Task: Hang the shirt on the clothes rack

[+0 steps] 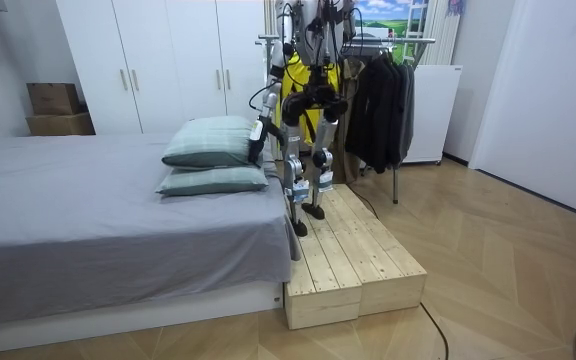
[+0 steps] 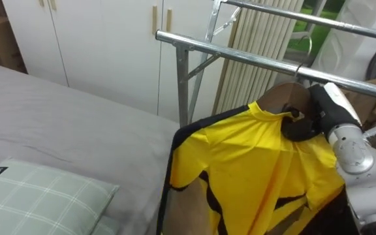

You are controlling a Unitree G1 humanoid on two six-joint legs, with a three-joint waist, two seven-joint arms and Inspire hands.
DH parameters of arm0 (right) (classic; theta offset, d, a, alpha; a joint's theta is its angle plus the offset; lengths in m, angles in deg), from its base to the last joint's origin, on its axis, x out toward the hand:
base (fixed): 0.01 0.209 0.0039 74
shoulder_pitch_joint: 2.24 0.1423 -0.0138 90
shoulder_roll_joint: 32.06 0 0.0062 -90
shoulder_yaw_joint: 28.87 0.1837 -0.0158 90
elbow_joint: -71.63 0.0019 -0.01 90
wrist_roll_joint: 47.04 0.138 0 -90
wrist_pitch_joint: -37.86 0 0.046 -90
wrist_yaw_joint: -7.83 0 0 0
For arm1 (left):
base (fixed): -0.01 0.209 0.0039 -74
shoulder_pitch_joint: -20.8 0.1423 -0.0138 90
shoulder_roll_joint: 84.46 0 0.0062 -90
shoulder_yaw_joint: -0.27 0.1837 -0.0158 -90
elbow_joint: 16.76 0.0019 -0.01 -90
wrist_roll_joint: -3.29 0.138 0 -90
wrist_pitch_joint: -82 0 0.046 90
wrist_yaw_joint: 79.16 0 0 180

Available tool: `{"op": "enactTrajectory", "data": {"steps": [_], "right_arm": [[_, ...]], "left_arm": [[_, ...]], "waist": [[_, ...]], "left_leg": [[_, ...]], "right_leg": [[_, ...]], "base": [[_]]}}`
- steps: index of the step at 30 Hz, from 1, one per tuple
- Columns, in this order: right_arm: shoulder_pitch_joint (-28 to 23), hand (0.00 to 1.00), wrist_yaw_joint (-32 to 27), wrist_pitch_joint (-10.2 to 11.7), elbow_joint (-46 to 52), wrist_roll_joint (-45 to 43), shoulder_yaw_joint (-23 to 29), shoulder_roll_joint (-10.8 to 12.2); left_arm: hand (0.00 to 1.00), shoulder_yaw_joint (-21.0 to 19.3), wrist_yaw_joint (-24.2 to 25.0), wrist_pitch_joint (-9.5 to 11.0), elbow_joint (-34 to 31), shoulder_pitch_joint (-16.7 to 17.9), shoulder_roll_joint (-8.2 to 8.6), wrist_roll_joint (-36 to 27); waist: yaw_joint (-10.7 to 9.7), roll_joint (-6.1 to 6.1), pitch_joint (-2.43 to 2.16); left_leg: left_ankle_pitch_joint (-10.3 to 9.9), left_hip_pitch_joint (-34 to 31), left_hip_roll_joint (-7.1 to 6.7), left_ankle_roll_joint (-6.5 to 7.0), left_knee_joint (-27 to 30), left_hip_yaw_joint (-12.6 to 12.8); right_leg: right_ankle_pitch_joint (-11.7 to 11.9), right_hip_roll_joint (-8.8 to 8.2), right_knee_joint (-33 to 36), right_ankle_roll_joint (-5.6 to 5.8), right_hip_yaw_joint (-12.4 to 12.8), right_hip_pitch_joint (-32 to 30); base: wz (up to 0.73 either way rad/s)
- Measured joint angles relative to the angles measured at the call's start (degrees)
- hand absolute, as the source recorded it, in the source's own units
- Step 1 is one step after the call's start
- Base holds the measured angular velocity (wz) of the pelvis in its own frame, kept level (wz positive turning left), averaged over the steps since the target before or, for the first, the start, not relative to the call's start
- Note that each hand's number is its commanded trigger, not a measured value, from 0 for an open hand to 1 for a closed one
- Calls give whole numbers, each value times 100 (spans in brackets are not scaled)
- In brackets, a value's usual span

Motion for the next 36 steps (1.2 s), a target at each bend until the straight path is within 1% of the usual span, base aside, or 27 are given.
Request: {"op": "enactTrajectory", "data": {"steps": [3, 6, 10, 12, 13, 16, 19, 21, 22, 25, 29, 32, 36], "right_arm": [[1, 100, 188, 3, -79, 307, 1, -21], [1, 100, 415, 10, -430, 656, 2, -37], [-2, 100, 803, 19, -940, 1091, 100, -46], [-1, 100, 935, 29, -1017, 1113, 173, -49], [0, 100, 1035, 76, -1117, 1162, 177, -62], [-2, 100, 1287, 69, -1325, 1180, 169, -63], [-7, 100, 1534, -10, -1584, 1151, 160, -63], [-6, 100, 1686, -41, -1694, 1046, 159, -65], [-6, 100, 1769, -93, -1766, 1030, 159, -67], [-6, 100, 1942, -207, -1849, 1030, 156, -68], [5, 100, 2025, -215, -1926, 1033, 152, -68], [6, 100, 2110, -215, -2093, 1032, 151, -68], [5, 100, 2109, -235, -2222, 1034, 151, -69]], "left_arm": [[0, 3, 4, 0, -1, -2, 11, 7], [0, -25, 14, 0, -53, 6, 22, 6], [0, -73, 15, 0, -101, 6, 49, 62], [0, -73, 14, 0, -102, 5, 49, 60], [0, -74, 12, 0, -108, 5, 48, 61], [0, -77, 11, -2, -143, 6, 48, 61], [0, -76, 36, -52, -278, 11, 48, 61], [0, -77, 45, -80, -283, 12, 48, 60], [0, -78, 45, -99, -284, 12, 47, 63], [0, -78, 48, -167, -308, 12, 46, 62], [0, -81, 50, -240, -352, 12, 42, 60], [0, -80, 49, -243, -352, 12, 25, 57], [0, -81, 49, -245, -352, 15, 24, 55]], "waist": [[2, 32, 1], [43, 57, 4], [18, 66, 0], [20, 66, 0], [22, 67, -1], [19, 64, -2], [12, 56, -3], [1, 54, -3], [-11, 48, -5], [-41, 36, -3], [-75, 18, -4], [-93, -18, 5], [-102, -23, 8]], "left_leg": [[8, 9, 3, -13, -4, -5], [7, 10, 2, -15, -2, -2], [-2, -20, -2, 0, -6, -59], [-2, -20, -9, 3, -4, -94], [-2, -19, -26, 3, 0, -154], [-3, -34, -40, 9, 7, -189], [4, -112, -65, 21, 21, -257], [7, -115, -108, 34, 15, -389], [10, -116, -130, 39, 12, -455], [17, -112, -133, 30, 8, -465], [30, -91, -142, 25, 20, -478], [29, -102, -148, 26, 62, -480], [-5, -138, -157, 82, 60, -442]], "right_leg": [[-5, 3, 3, -9, -9, 7], [-6, 10, 0, -10, 30, 5], [-21, 7, 2, -9, 23, 7], [-24, 15, 4, -10, 52, 13], [-25, 15, 6, -11, 49, 25], [-26, 7, 2, -8, 49, 24], [-21, 1, -5, -1, 56, -7], [-21, 1, -6, -2, 57, -4], [-22, 2, -6, -2, 54, -1], [-22, 3, -7, -3, 57, -2], [-22, -1, -6, -2, 63, 1], [-18, -6, -4, 4, 67, 1], [-12, 1, -10, 8, 121, -10]], "base": [[0], [0], [5], [5], [5], [1], [4], [0], [0], [0], [0], [0], [-6]]}}
